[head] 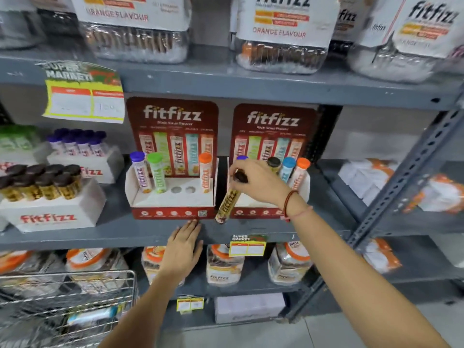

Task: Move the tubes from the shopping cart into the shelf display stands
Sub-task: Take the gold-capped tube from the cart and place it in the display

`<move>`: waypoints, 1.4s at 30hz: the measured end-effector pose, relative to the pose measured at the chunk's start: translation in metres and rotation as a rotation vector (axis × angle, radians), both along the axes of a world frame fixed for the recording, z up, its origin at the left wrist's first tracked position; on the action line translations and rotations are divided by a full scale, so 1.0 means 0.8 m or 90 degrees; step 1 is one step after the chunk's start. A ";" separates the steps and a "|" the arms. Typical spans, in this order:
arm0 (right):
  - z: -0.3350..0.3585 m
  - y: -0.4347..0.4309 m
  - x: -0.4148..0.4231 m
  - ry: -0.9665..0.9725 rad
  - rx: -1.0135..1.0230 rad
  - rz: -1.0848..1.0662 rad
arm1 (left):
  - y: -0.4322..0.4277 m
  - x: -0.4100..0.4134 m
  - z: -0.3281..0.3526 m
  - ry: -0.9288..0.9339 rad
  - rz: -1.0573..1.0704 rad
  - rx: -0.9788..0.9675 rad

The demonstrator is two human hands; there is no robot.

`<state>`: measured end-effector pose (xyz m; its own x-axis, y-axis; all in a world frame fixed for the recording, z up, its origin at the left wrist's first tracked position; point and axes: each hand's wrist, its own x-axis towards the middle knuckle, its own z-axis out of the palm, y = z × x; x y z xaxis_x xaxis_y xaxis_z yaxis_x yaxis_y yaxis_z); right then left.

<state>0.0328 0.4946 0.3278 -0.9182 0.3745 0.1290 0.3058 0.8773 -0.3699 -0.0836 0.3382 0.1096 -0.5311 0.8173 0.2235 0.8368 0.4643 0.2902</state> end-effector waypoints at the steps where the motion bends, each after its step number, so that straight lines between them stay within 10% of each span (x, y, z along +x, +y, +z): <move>1: 0.005 0.001 -0.003 0.003 -0.009 0.000 | -0.002 -0.001 -0.002 0.000 -0.005 -0.008; 42: -0.014 -0.023 -0.227 -0.061 -0.002 0.079 | -0.077 -0.071 -0.010 -0.005 0.047 -0.063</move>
